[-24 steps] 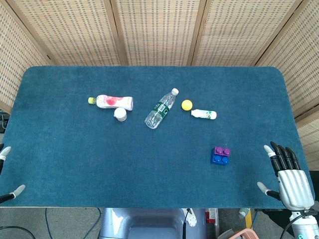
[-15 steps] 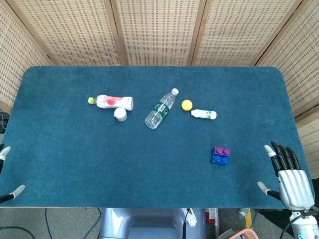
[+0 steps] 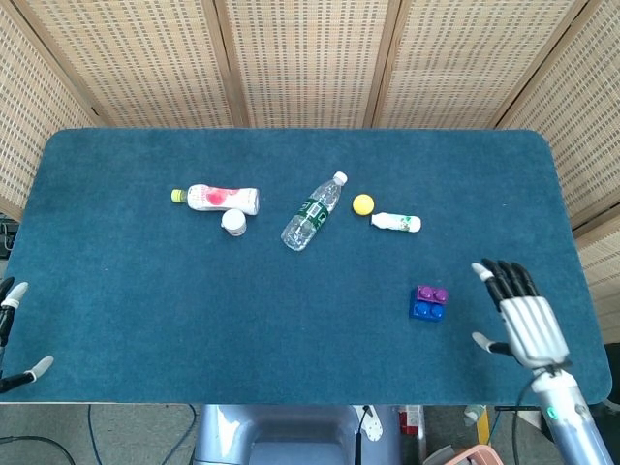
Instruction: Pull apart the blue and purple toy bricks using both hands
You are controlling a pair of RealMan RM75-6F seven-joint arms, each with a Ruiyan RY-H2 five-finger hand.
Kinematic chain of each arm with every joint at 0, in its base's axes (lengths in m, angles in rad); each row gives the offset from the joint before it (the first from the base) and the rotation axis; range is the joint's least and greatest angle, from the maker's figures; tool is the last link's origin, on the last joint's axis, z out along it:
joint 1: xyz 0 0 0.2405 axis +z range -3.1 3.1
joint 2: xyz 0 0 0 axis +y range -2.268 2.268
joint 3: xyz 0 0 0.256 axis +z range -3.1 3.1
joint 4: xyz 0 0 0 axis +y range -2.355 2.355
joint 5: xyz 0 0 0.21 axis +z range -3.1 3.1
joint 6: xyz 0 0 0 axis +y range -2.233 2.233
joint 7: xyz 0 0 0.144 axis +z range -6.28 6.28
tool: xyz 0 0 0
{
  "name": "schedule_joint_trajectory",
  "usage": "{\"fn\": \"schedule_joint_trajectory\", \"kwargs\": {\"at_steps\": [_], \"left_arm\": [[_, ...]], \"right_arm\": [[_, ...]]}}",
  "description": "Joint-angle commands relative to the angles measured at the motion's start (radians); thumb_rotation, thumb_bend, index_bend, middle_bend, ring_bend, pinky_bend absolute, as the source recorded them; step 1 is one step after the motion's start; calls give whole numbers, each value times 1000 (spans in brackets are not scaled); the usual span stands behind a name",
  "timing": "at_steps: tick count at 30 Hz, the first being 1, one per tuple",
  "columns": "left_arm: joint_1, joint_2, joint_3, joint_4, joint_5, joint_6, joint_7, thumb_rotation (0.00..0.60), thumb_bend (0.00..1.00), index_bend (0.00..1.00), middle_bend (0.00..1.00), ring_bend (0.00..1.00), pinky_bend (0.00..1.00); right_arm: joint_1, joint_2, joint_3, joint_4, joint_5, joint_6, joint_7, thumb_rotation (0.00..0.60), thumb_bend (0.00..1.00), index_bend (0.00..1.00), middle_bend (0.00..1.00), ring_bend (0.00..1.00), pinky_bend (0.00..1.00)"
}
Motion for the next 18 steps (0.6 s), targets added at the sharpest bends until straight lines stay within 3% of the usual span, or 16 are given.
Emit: {"fn": "schedule_joint_trajectory", "kwargs": {"at_steps": [1, 9, 18], "left_arm": [[-11, -5, -10, -6, -22, -20, 16, 600, 0, 0, 0, 0, 0], [-26, -15, -22, -6, -69, -54, 44, 600, 0, 0, 0, 0, 0], [-28, -19, -19, -6, -73, -57, 51, 600, 0, 0, 0, 0, 0]], "right_arm": [[120, -43, 53, 27, 108, -162, -25, 600, 0, 175, 173, 10, 0], [244, -168, 84, 109, 258, -289, -125, 600, 39, 262, 252, 75, 0], [302, -275, 64, 190, 432, -261, -312, 600, 63, 373, 337, 83, 0]]}}
